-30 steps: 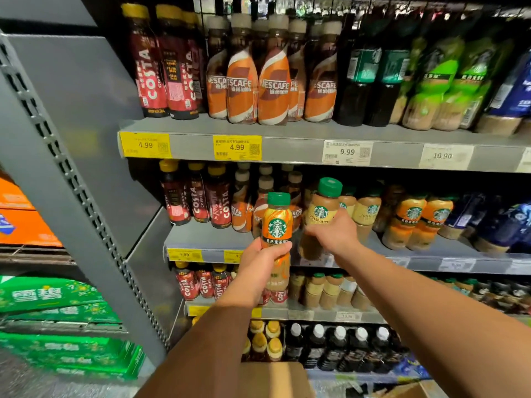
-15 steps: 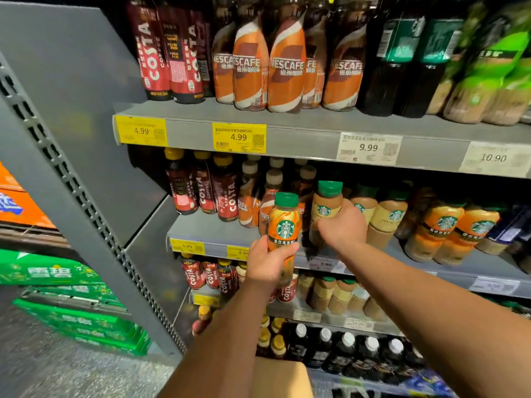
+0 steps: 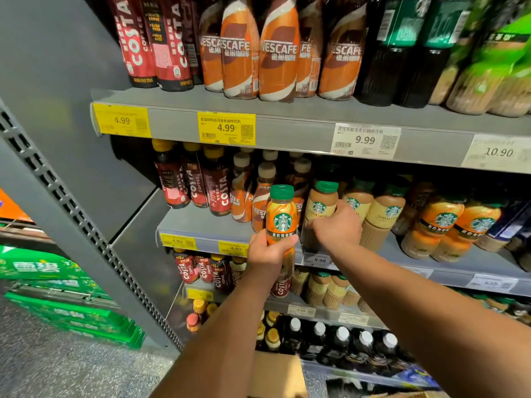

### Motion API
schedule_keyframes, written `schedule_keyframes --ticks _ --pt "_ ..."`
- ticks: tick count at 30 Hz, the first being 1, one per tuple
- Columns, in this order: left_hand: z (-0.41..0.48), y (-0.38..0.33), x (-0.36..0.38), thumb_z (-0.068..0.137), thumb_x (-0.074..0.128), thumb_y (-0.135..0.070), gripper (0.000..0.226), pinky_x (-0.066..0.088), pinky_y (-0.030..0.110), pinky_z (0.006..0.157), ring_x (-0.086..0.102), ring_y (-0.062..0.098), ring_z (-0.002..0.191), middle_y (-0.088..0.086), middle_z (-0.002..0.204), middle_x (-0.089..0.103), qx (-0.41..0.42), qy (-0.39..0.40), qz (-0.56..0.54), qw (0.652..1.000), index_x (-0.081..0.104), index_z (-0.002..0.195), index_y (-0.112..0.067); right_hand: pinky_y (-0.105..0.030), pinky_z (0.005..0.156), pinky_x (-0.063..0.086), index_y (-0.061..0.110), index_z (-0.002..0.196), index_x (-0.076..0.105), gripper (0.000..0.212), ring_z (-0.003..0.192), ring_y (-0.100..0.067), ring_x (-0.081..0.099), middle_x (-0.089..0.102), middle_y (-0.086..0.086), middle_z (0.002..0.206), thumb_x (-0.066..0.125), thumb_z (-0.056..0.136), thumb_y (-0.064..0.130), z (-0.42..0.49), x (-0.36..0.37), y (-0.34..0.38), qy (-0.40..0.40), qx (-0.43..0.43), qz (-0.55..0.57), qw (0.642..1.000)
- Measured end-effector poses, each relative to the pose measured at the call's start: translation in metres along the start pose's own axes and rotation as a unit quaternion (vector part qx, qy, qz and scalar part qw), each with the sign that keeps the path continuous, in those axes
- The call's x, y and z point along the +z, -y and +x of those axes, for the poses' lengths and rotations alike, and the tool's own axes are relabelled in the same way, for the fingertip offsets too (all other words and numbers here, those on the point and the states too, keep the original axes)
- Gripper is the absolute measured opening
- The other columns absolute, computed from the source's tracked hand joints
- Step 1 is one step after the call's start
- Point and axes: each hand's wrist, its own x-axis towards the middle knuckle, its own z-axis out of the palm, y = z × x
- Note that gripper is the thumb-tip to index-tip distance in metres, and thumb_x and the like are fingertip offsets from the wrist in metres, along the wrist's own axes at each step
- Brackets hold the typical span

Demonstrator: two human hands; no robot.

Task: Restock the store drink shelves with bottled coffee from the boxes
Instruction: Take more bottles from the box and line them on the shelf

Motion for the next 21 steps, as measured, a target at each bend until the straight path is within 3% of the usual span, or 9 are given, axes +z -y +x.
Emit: schedule_keyframes --ticks 2,6,12,16,18,21 --pt "-0.001 0.000 -0.001 0.072 0.075 -0.035 0.019 0.050 0.040 0.092 0.060 0.022 0.099 0.011 0.115 0.059 0.002 0.000 -0.002 1.000 0.064 0.087 -0.031 -0.026 0.070 0.039 0.011 0.098 0.062 0.029 0.091 -0.028 0.060 0.067 -0.009 0.097 0.077 0.075 0.021 0.001 0.002 0.000 -0.004 0.008 0.004 1.000" --pt "0.001 0.002 -0.005 0.055 0.073 -0.054 0.049 0.049 0.049 0.095 0.062 0.025 0.102 0.010 0.115 0.061 0.000 0.024 -0.009 1.000 0.068 0.097 -0.029 -0.030 0.075 0.042 0.009 0.101 0.056 0.034 0.100 -0.031 0.060 0.064 -0.011 0.103 0.077 0.075 0.016 -0.001 0.004 0.005 -0.013 0.019 -0.012 1.000" --pt "0.000 -0.003 -0.016 0.055 0.071 -0.057 0.052 0.051 0.051 0.092 0.063 0.027 0.101 0.012 0.114 0.063 0.004 0.037 -0.005 0.999 0.070 0.099 -0.028 -0.036 0.082 0.048 0.002 0.115 0.054 0.043 0.106 -0.035 0.059 0.062 -0.017 0.112 0.072 0.077 0.011 -0.005 0.005 0.012 -0.028 0.074 -0.012 0.997" --pt "-0.008 -0.016 -0.023 0.059 0.070 -0.053 0.047 0.051 0.044 0.087 0.062 0.024 0.100 0.008 0.114 0.062 -0.005 0.063 -0.001 0.998 0.068 0.100 -0.030 -0.036 0.072 0.045 0.008 0.100 0.055 0.024 0.088 -0.029 0.055 0.059 -0.012 0.094 0.064 0.077 0.007 -0.028 -0.003 0.002 -0.068 0.083 0.092 0.990" --pt "-0.013 -0.023 -0.026 0.063 0.070 -0.046 0.040 0.050 0.036 0.080 0.063 0.022 0.096 0.007 0.111 0.064 -0.008 0.082 -0.006 0.997 0.067 0.099 -0.027 -0.027 0.064 0.042 0.012 0.096 0.057 0.022 0.080 -0.023 0.054 0.059 -0.006 0.088 0.058 0.078 0.000 -0.041 -0.008 -0.004 -0.024 0.044 0.106 0.993" --pt "-0.022 -0.032 -0.029 0.072 0.075 -0.030 0.024 0.052 0.028 0.071 0.066 0.017 0.083 0.002 0.092 0.070 -0.016 0.092 -0.004 0.996 0.067 0.093 -0.020 -0.015 0.058 0.045 0.013 0.099 0.060 0.030 0.074 -0.012 0.053 0.058 0.001 0.085 0.059 0.078 -0.009 -0.063 -0.018 -0.001 0.141 0.012 0.169 0.975"
